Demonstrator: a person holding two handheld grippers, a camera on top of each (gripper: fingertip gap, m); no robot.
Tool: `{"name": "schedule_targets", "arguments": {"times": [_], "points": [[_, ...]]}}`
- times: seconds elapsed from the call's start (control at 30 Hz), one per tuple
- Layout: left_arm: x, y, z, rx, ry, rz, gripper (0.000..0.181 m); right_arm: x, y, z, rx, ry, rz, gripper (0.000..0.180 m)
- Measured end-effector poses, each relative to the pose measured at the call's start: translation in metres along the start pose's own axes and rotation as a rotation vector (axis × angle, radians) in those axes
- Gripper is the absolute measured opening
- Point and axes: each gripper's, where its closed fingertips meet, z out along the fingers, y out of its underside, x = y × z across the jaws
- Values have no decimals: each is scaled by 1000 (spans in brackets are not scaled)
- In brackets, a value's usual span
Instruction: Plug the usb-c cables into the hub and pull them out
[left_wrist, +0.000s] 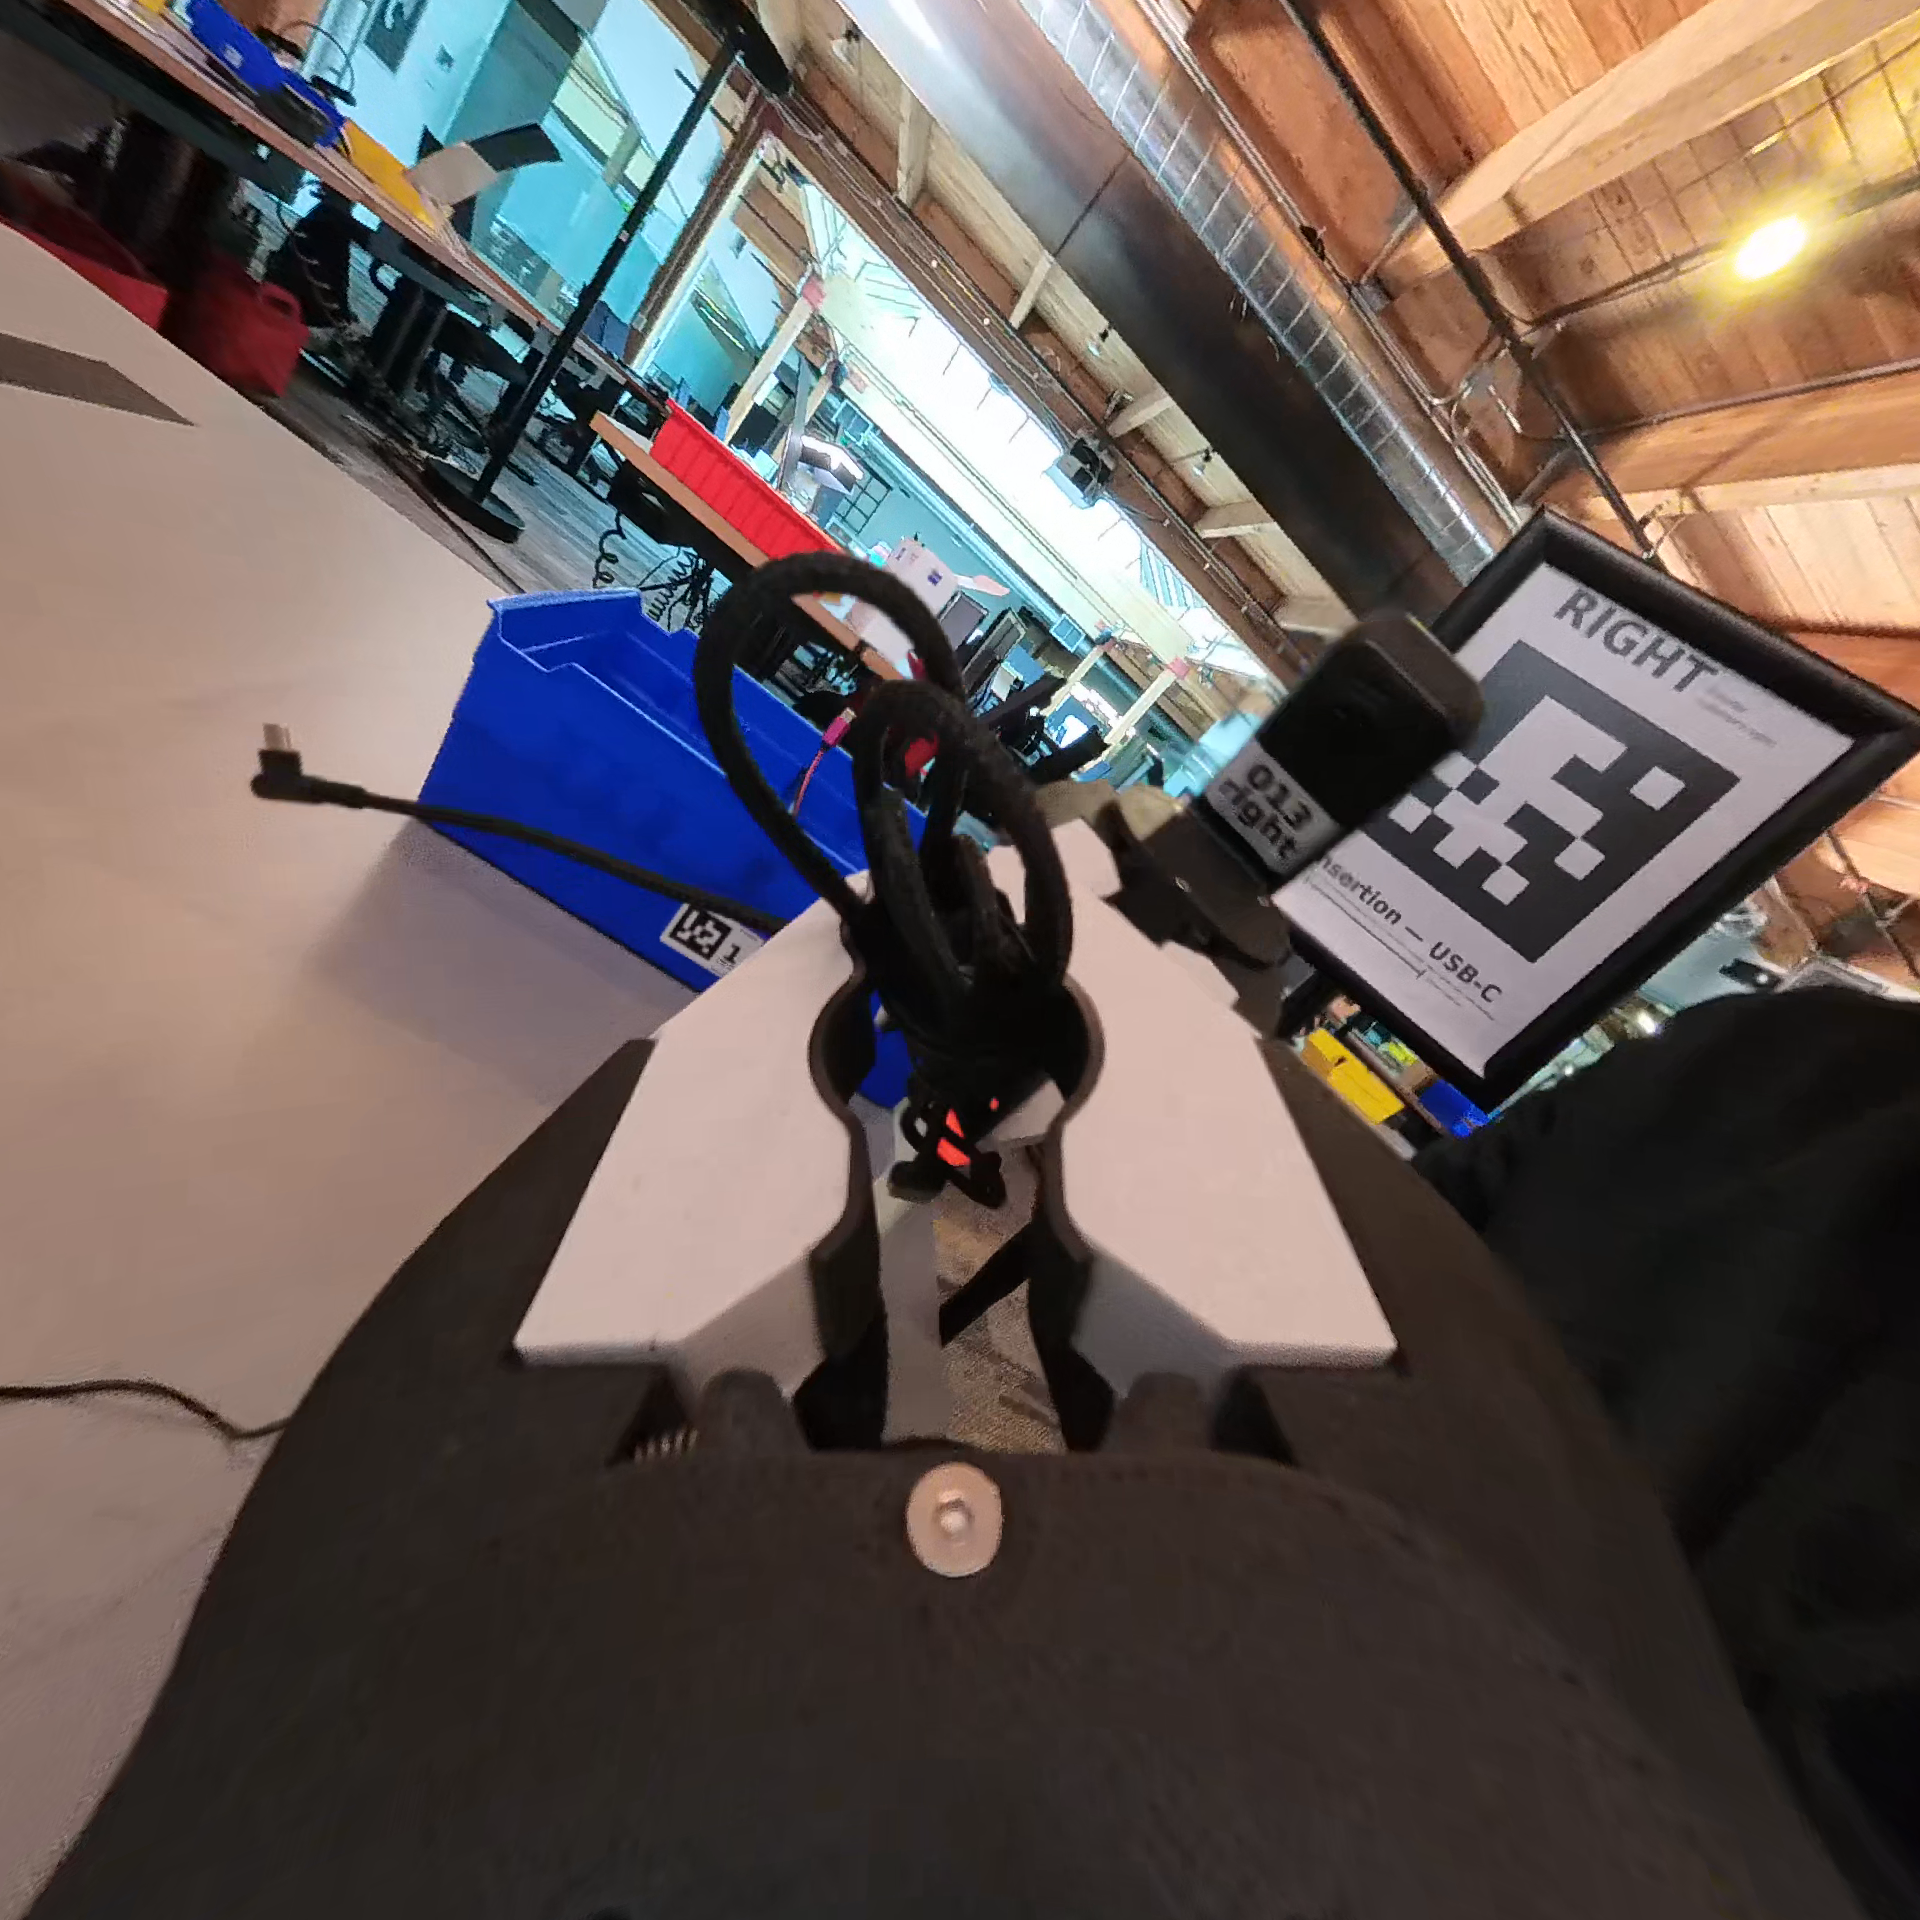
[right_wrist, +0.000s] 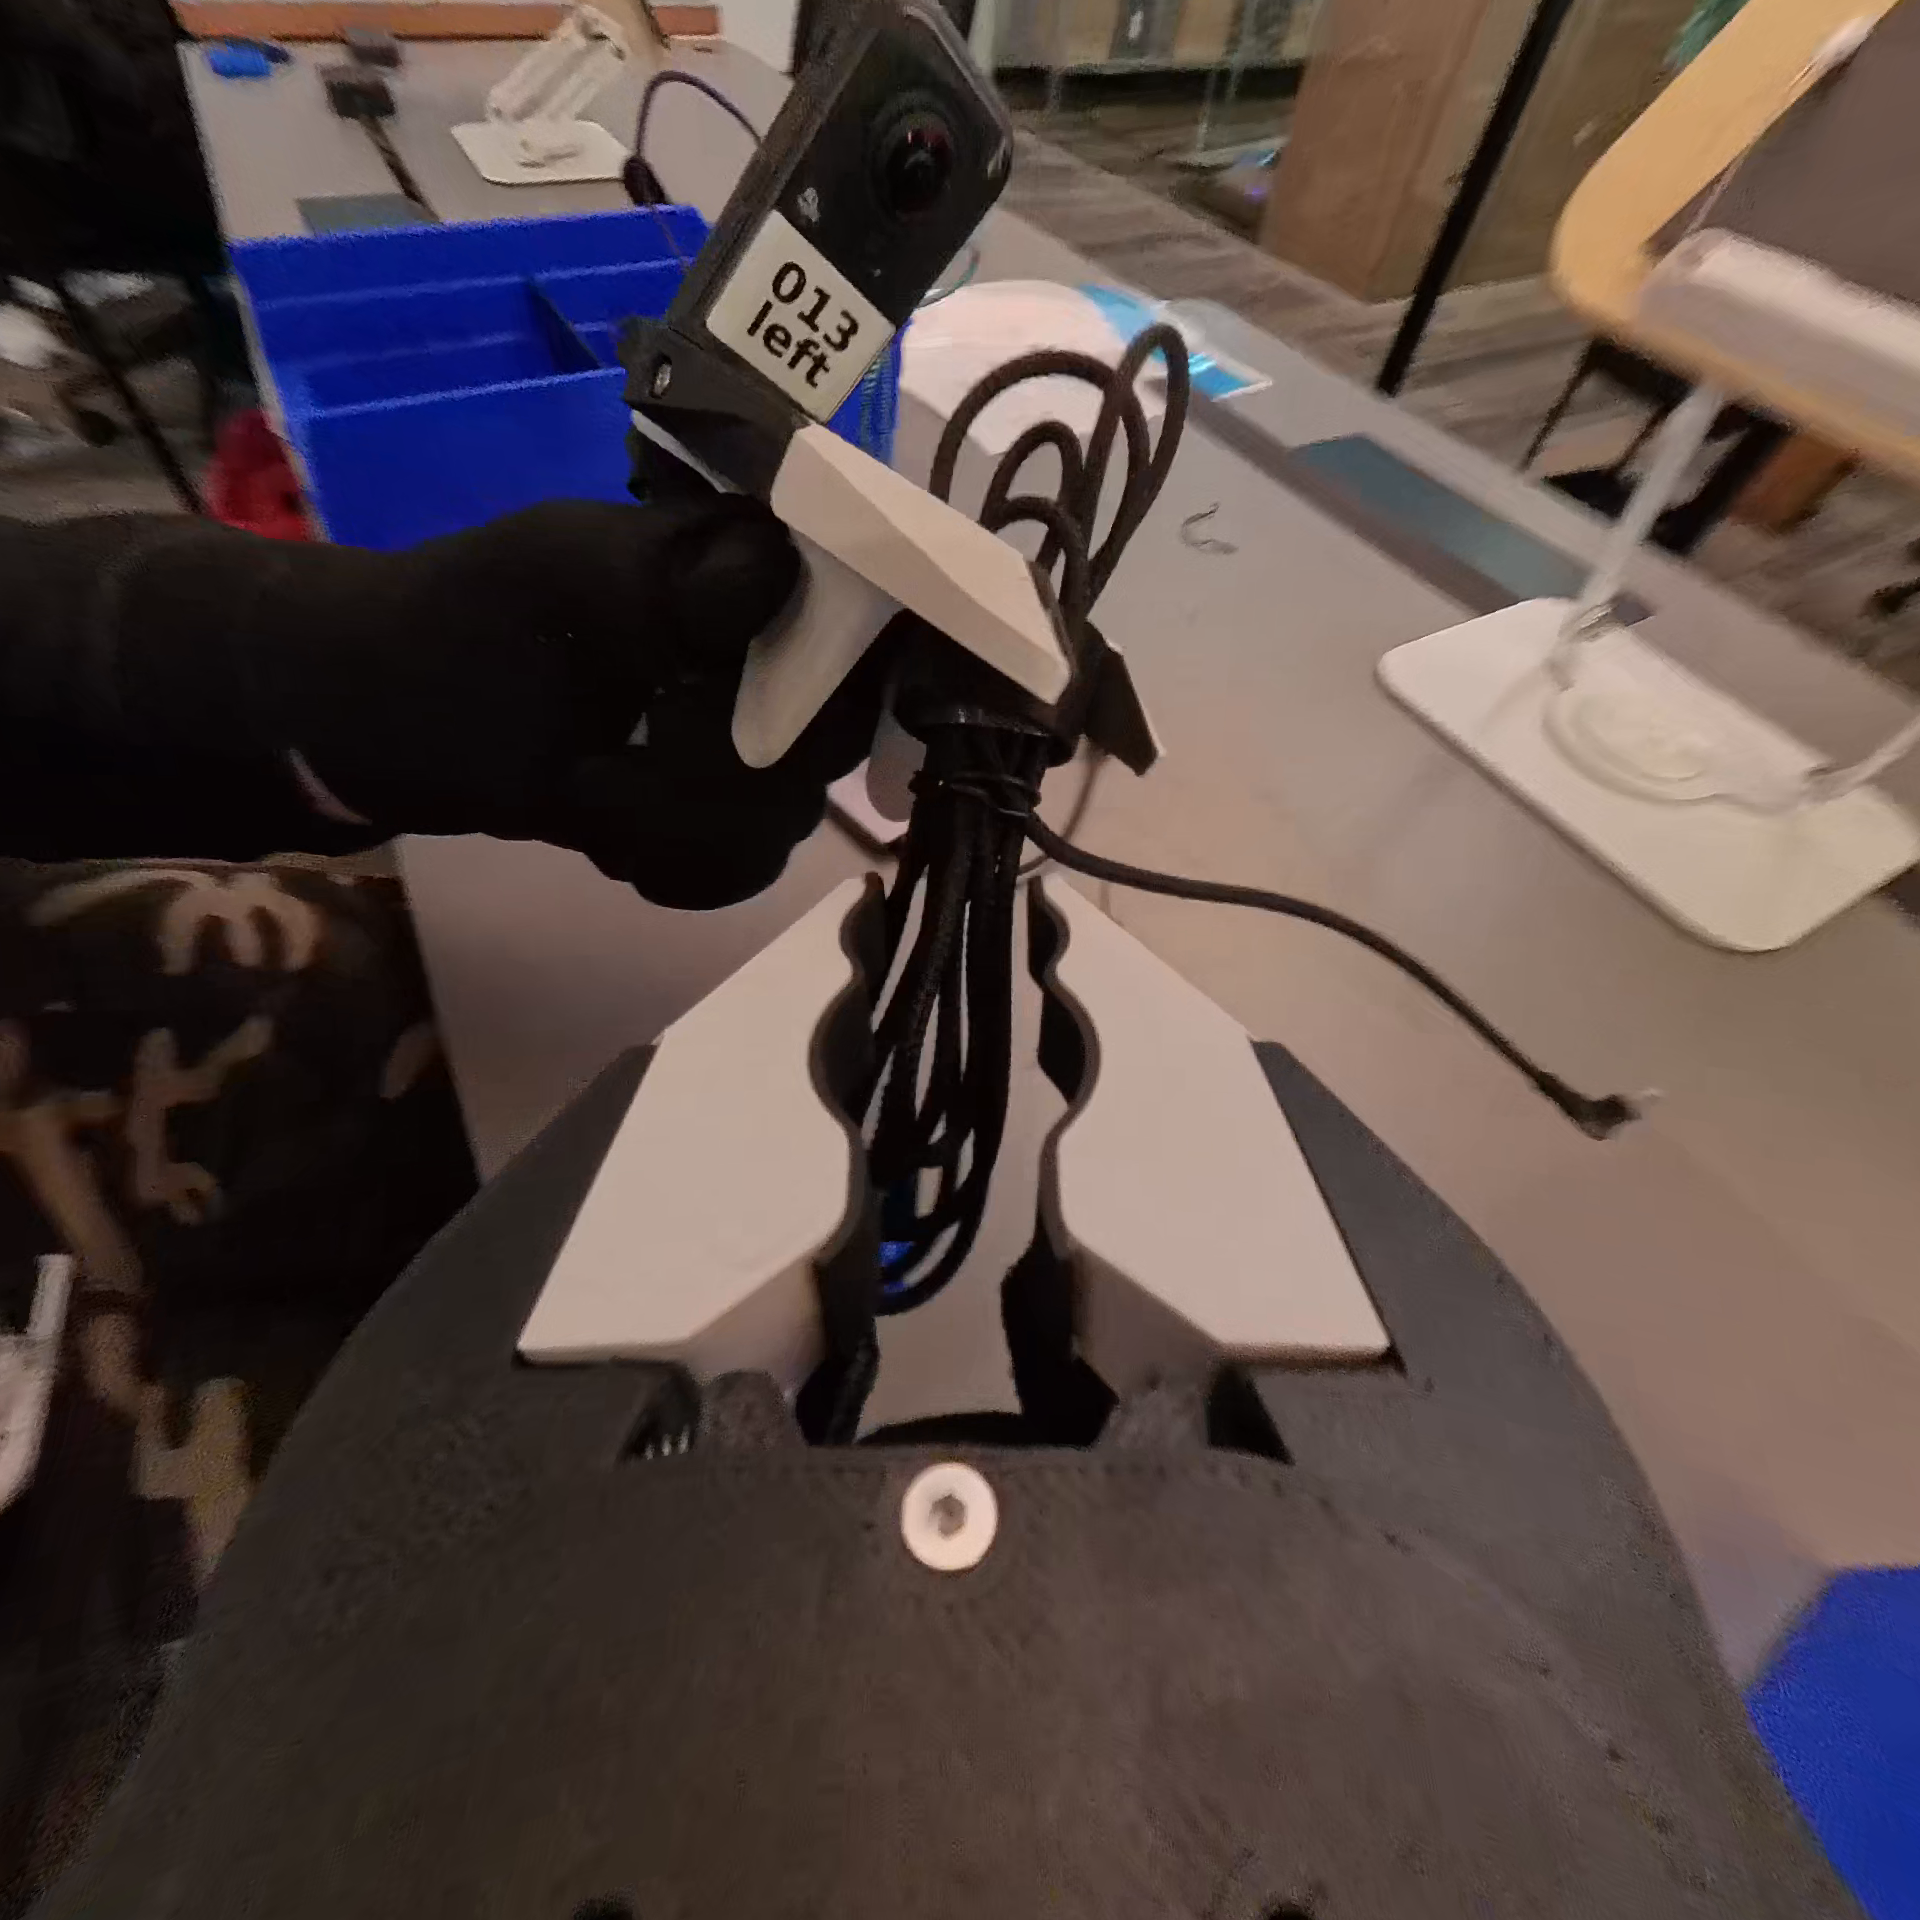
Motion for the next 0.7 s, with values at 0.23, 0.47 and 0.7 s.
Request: {"name": "schedule_targets", "arguments": {"times": [0.23,0.47,0.7], "points": [[-6,-6,8,43,-51,-53,24,6,-21,-19,0,284,-394,31],[-5,-3,16,25,-109,-13,24,13,-16,-16,-47,367,-482,0],[-5,-7,18,43,-154,24,23,13,-16,-20,-75,435,-575,0]]}}
